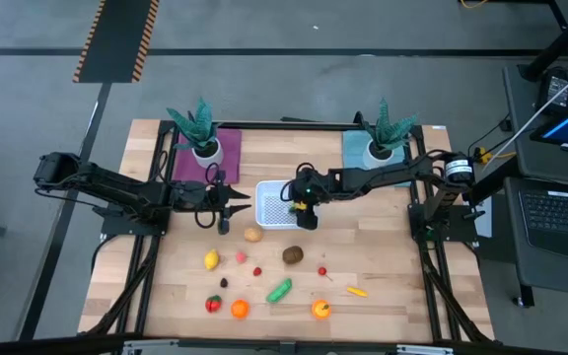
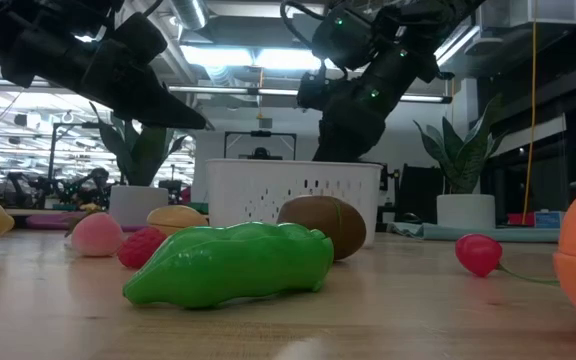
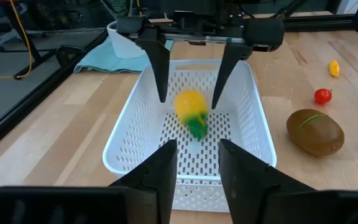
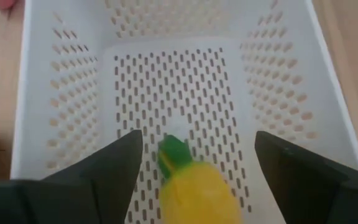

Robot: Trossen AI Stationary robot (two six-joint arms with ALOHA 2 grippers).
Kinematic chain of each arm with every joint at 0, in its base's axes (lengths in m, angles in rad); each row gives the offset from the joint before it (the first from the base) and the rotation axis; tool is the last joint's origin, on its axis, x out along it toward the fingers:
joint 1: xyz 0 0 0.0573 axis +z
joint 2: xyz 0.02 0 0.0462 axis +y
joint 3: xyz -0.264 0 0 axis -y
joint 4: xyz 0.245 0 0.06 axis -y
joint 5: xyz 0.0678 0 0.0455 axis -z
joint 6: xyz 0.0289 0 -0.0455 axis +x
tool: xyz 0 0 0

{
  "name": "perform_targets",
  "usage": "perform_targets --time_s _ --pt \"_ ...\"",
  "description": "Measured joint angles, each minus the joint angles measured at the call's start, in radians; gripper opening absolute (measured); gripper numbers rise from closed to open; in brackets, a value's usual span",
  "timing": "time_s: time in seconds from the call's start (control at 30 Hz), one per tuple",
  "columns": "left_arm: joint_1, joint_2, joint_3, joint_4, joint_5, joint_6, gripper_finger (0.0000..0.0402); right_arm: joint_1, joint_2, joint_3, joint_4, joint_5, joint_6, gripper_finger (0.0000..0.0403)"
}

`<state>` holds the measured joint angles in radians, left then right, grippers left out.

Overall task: Pick and placing Produce into tupperware
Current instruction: Put the top red strawberry into the white bin

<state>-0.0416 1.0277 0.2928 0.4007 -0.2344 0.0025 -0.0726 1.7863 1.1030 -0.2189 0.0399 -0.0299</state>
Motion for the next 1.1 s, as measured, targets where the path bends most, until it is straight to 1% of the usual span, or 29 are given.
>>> perform_targets --time_s 0.23,0.47,0.57,0.73,0.87,1.0,1.1 --pt "0.000 0.000 0.000 0.000 0.000 0.000 0.0115 0.018 0.000 0.000 0.013 -0.001 -0.002 0.0312" --pt "0.000 0.000 0.000 0.000 0.000 0.000 0.0101 0.018 0.000 0.000 0.033 0.000 0.005 0.0312" --pt "-0.001 0.000 0.000 0.001 0.000 0.000 0.0094 0.019 0.000 0.000 0.038 0.000 0.046 0.0312" --pt "-0.028 -0.001 0.000 0.013 0.000 0.006 0.0083 0.018 -0.020 0.000 0.038 0.000 0.002 0.0312" --pt "-0.065 -0.048 0.001 0.017 0.000 0.015 0.0075 0.027 -0.078 0.000 0.032 0.000 -0.010 0.0312" --pt "-0.110 -0.138 0.002 -0.002 0.000 0.035 0.0065 0.043 -0.158 -0.033 0.071 0.000 -0.051 0.0312" --pt "-0.143 -0.221 0.002 -0.075 0.000 0.035 0.0059 0.059 -0.223 -0.087 0.125 0.000 -0.059 0.0312"
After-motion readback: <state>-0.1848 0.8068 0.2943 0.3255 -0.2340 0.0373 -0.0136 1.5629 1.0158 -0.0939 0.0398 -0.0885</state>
